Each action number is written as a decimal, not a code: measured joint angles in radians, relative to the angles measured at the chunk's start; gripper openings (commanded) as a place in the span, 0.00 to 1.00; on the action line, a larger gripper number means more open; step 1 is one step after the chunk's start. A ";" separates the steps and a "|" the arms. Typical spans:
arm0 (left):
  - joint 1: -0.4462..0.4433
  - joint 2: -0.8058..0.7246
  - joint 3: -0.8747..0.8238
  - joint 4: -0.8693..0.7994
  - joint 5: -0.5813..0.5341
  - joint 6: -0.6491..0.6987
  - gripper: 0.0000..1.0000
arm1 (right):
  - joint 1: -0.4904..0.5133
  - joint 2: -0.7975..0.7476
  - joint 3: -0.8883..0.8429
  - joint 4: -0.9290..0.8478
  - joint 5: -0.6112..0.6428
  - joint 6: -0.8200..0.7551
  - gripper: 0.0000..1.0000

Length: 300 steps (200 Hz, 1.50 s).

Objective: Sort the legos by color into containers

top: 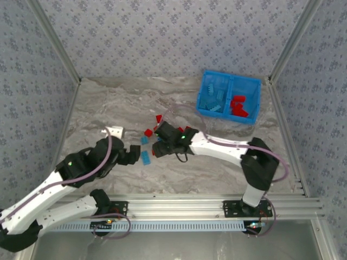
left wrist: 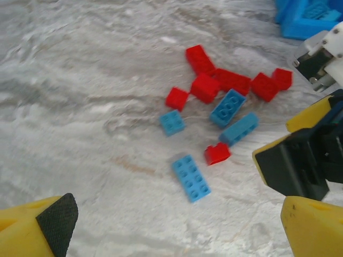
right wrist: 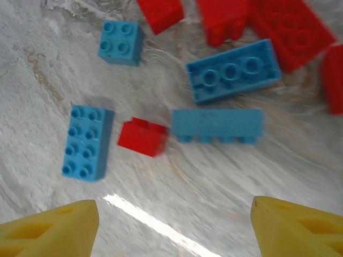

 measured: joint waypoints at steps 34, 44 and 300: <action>0.006 -0.051 -0.053 -0.060 -0.027 -0.069 0.99 | 0.032 0.148 0.084 0.014 0.019 0.097 0.79; 0.006 -0.050 -0.061 -0.063 -0.031 -0.079 0.99 | 0.035 0.179 0.103 0.014 0.025 0.121 0.73; 0.010 0.010 -0.158 0.103 0.099 -0.094 0.99 | -0.673 -0.370 -0.023 -0.036 0.337 -0.069 0.29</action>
